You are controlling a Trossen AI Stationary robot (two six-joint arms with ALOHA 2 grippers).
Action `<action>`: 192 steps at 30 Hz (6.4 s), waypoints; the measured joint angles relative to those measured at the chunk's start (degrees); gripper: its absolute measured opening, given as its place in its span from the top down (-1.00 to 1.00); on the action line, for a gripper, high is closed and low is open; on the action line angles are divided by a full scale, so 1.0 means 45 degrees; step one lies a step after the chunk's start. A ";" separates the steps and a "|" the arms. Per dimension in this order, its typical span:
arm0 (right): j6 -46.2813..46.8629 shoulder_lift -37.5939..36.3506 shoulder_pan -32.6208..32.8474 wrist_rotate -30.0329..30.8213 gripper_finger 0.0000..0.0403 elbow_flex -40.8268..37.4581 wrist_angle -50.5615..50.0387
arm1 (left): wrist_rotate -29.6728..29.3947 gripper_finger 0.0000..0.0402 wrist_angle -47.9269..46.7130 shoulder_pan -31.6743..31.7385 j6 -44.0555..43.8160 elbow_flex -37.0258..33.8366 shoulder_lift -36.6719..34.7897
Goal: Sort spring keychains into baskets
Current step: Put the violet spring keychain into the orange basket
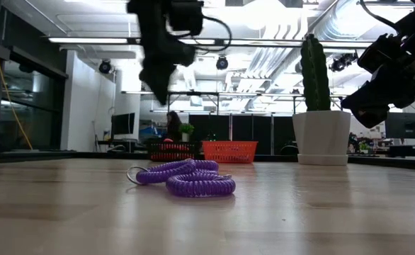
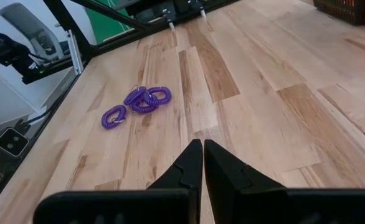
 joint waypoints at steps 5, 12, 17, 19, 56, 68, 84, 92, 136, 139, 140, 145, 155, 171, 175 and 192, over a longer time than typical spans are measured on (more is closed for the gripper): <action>0.0000 0.0000 0.0000 0.0000 0.94 0.0000 0.0000 | 0.0600 0.35 0.0565 -0.1848 0.0713 -0.0999 -0.0208; 0.0000 0.0000 0.0000 0.0004 0.94 0.0000 0.0003 | 0.2120 0.35 0.3006 -0.3907 0.4915 -0.2540 -0.0163; 0.0000 0.0000 0.0000 0.0000 0.94 0.0000 0.0007 | 0.2537 0.35 0.4098 -0.4685 0.8587 -0.3373 -0.0177; 0.0000 0.0000 0.0000 0.0000 0.94 0.0000 0.0007 | 0.2510 0.35 0.4310 -0.4871 0.9663 -0.3530 -0.0177; 0.0000 0.0000 -0.0003 0.0000 0.94 0.0000 0.0003 | 0.2954 0.35 0.8064 -0.4841 1.4125 -0.3489 0.2300; 0.0000 0.0000 -0.0005 0.0000 0.94 0.0000 0.0003 | 0.3532 0.35 0.8023 -0.4850 1.4087 -0.3469 0.2733; 0.0000 0.0000 -0.0001 0.0005 0.94 0.0000 0.0007 | 0.3438 0.42 0.8167 -0.4851 1.3290 -0.3476 0.2897; 0.0000 0.0000 0.0000 0.0003 0.94 0.0000 0.0003 | 0.3435 0.79 0.8065 -0.4860 1.2487 -0.3484 0.2907; 0.0000 0.0000 0.0000 0.0000 0.94 0.0000 0.0003 | -0.0246 0.81 0.6630 0.0146 0.0528 0.0595 0.1012; 0.0000 0.0000 0.0000 0.0000 0.94 0.0000 0.0010 | 0.0026 0.81 0.5721 0.0772 0.0268 0.1716 0.1742; 0.0000 0.0000 -0.0005 0.0005 0.94 0.0000 0.0017 | 0.0166 0.81 0.5483 0.0961 0.0253 0.2140 0.2021; 0.0000 0.0000 -0.0001 0.0001 0.94 0.0000 -0.0001 | 0.0794 0.81 0.4214 0.1744 -0.0033 0.4724 0.3556; 0.0000 0.0000 -0.0004 0.0005 0.94 0.0000 0.0003 | 0.2000 0.81 0.1778 0.2681 -0.1025 0.9241 0.6768; 0.0000 0.0000 -0.0005 0.0000 0.94 0.0000 0.0003 | 0.2582 0.74 0.1804 0.3359 -0.2789 0.9897 0.7444; 0.0000 0.0000 -0.0002 0.0000 0.94 0.0000 0.0007 | 0.2517 0.63 0.1738 0.3411 -0.2802 0.9897 0.7444; 0.0000 0.0000 -0.0003 0.0002 0.94 0.0000 0.0004 | 0.3322 0.45 0.1327 0.3104 -0.1668 0.9893 0.7403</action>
